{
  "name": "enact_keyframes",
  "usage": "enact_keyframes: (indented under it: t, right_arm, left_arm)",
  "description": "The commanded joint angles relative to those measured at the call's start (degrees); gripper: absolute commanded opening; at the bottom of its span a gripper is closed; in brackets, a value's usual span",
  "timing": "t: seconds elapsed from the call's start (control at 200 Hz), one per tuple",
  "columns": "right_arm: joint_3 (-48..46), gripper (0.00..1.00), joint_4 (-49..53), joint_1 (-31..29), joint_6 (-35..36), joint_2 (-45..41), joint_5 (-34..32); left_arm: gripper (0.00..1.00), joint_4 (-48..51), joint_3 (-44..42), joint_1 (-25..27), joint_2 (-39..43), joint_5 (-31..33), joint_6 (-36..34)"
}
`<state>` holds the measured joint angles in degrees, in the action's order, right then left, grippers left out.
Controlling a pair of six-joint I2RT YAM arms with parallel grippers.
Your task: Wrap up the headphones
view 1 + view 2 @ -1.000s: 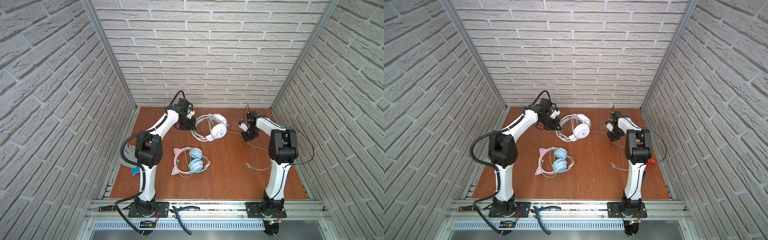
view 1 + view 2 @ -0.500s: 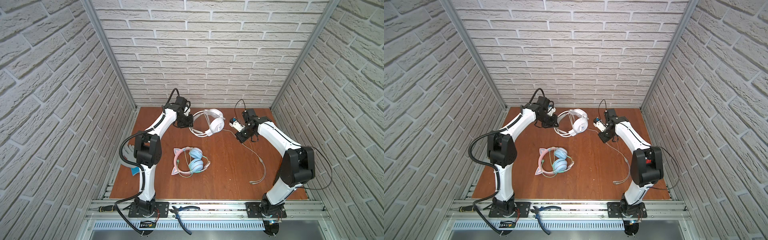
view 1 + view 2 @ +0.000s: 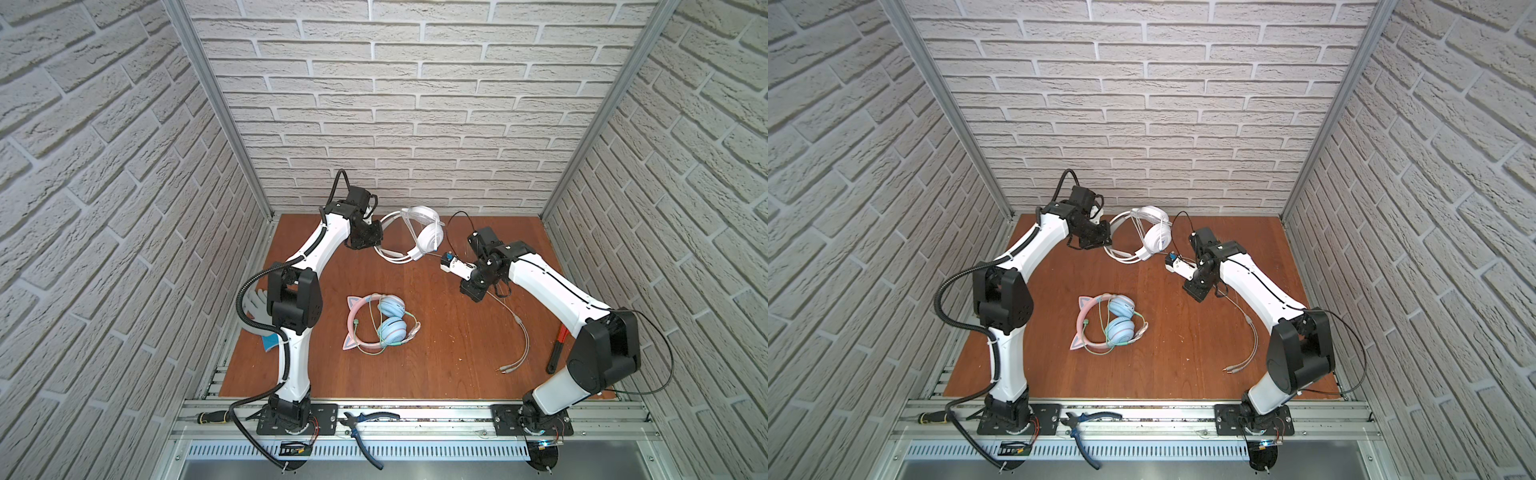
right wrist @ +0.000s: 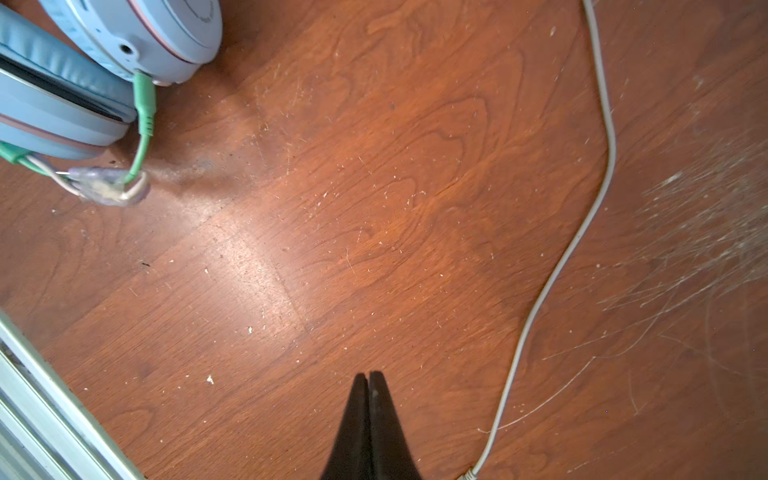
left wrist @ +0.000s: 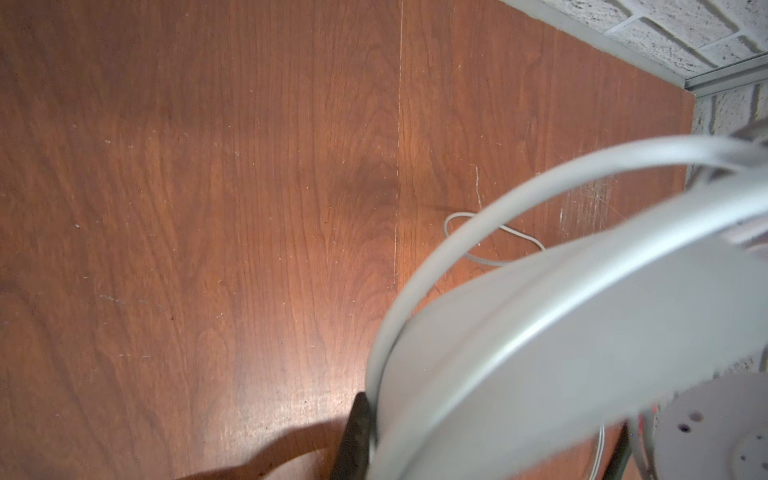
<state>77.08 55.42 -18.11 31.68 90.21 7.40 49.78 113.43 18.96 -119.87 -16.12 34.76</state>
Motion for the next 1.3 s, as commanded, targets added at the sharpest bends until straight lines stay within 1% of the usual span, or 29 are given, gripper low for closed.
enact_keyframes:
  t: [0.0,0.115,0.195,0.23,0.4,0.505,0.565,0.65,0.8,0.815,1.02,1.12,1.295]
  right_arm:
    - [0.33,0.05,-2.51,0.53,-2.06,-0.84,-2.56]
    - [0.99,0.07,-5.03,4.94,-8.89,0.78,-1.68]
    - [1.29,0.14,-5.48,8.82,-12.76,1.96,0.76]
    - [1.63,0.17,-5.05,9.91,-13.66,2.86,0.66]
    - [4.42,0.33,-1.48,10.47,-14.73,9.92,-6.27]
    - [5.37,0.4,-1.54,11.15,-15.82,14.42,-9.99]
    - [5.99,0.41,-2.01,11.62,-16.04,16.71,-10.78]
    - [6.99,0.46,-3.54,12.08,-15.96,19.21,-11.83]
    - [10.43,0.48,-4.4,12.69,-14.49,22.72,-11.9]
    - [10.84,0.49,-4.46,12.73,-14.4,24.36,-12.01]
    - [14.72,0.47,-4.58,13.54,-13.37,29.64,-12.47]
    - [15.99,0.43,-3.99,13.63,-13.14,31.75,-13.25]
    - [16.4,0.38,-4.47,14.06,-12.98,33.45,-12.69]
  left_arm:
    - [0.0,-2.57,2.51,-0.33,0.08,-0.82,1.18]
    - [0.0,-2.57,1.64,-0.3,0.54,-0.75,1.17]
    - [0.0,-2.82,0.7,-0.41,1.0,-0.84,0.97]
    - [0.0,-2.88,0.36,-0.38,1.07,-0.89,0.84]
    - [0.0,-3.33,-0.68,-0.41,1.02,-1.35,0.79]
    - [0.0,-3.55,-0.93,-0.38,1.06,-1.55,0.77]
    - [0.0,-3.3,-0.93,-0.33,1.17,-1.6,0.58]
    - [0.0,-2.86,-0.88,-0.37,1.19,-1.41,0.15]
    - [0.0,-2.25,-0.95,-0.41,1.16,-1.28,-0.24]
    - [0.0,-2.23,-0.97,-0.39,1.21,-1.26,-0.34]
    - [0.0,-2.1,-1.1,-0.36,1.02,-1.2,-0.31]
    - [0.0,-1.79,-0.93,-0.32,0.79,-0.92,-0.4]
    - [0.0,-1.59,-0.84,-0.37,0.57,-0.93,-0.41]
